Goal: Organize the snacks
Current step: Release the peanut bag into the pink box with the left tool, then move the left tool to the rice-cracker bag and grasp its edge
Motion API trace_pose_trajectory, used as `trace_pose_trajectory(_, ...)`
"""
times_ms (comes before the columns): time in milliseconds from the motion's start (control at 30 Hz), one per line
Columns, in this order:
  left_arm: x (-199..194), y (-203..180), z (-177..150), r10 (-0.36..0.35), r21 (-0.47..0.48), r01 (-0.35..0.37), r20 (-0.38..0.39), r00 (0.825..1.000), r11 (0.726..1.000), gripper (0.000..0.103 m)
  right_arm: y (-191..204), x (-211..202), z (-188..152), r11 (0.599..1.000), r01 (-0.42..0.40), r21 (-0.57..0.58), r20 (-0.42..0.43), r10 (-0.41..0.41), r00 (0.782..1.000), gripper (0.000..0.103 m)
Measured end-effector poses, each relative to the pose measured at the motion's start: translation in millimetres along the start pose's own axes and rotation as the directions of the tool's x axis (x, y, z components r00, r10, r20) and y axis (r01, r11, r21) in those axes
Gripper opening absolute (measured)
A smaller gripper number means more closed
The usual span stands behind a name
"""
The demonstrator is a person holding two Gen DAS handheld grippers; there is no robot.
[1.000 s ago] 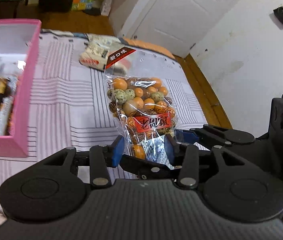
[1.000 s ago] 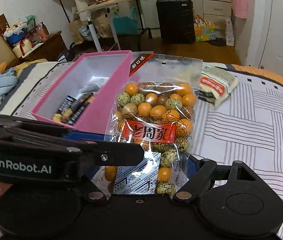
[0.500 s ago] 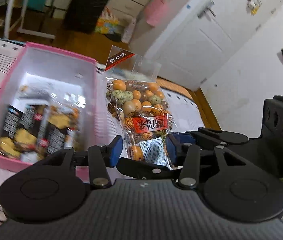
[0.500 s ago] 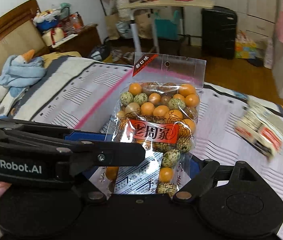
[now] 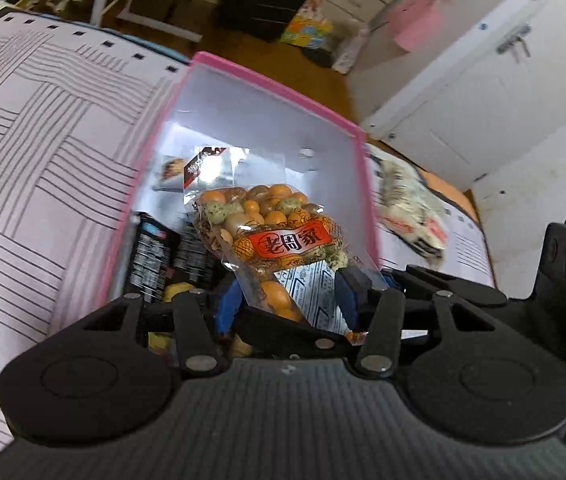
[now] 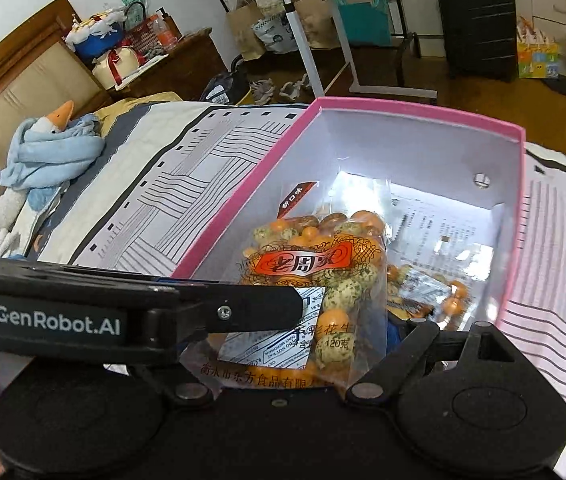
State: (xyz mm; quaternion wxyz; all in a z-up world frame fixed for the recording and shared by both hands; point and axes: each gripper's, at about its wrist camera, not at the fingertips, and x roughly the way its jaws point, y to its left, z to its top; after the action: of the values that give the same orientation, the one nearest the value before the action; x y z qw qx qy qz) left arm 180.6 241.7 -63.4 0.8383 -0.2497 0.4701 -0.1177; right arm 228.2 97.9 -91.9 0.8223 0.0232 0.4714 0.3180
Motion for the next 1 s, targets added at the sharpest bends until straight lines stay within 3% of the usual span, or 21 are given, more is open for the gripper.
trace_pose_trajectory(100, 9, 12, 2, 0.031, -0.006, -0.031, 0.012, 0.999, 1.0, 0.048, 2, 12, -4, 0.999, 0.04, -0.026, -0.011, -0.04, 0.999, 0.091)
trace_pose_trajectory(167, 15, 14, 1, 0.088, -0.014, -0.088, 0.011, 0.996, 0.996, 0.053, 3, 12, -8, 0.995, 0.066, -0.077, -0.043, -0.07, 0.997, 0.091)
trace_pose_trajectory(267, 13, 0, -2, 0.197, 0.043, -0.199, 0.044, 0.979, 0.979, 0.054, 7, -9, -16, 0.986, 0.068, -0.151, -0.041, -0.075, 0.996, 0.092)
trace_pose_trajectory(333, 3, -9, -7, 0.216, 0.064, -0.22, 0.067, 0.974, 0.973, 0.054, 10, -33, -22, 0.976, 0.075, -0.203, -0.029, -0.083, 0.996, 0.092)
trace_pose_trajectory(500, -23, -28, -13, 0.216, 0.09, -0.228, 0.125, 0.968, 0.97, 0.054, 3, -103, -33, 0.968, 0.08, -0.239, 0.077, -0.063, 0.995, 0.092)
trace_pose_trajectory(567, -36, -40, -18, 0.195, 0.121, -0.213, 0.139, 0.971, 0.97, 0.054, -2, -127, -36, 0.965, 0.118, -0.234, 0.123, -0.091, 0.988, 0.092)
trace_pose_trajectory(867, -68, -103, -27, 0.102, 0.23, -0.135, 0.147, 0.984, 0.964, 0.053, -48, -223, -51, 0.97, 0.209, -0.12, 0.319, -0.161, 0.934, 0.092)
trace_pose_trajectory(1000, -67, -134, -29, 0.073, 0.274, -0.112, 0.15, 0.986, 0.955, 0.053, -68, -240, -49, 0.965, 0.254, -0.067, 0.351, -0.215, 0.911, 0.092)
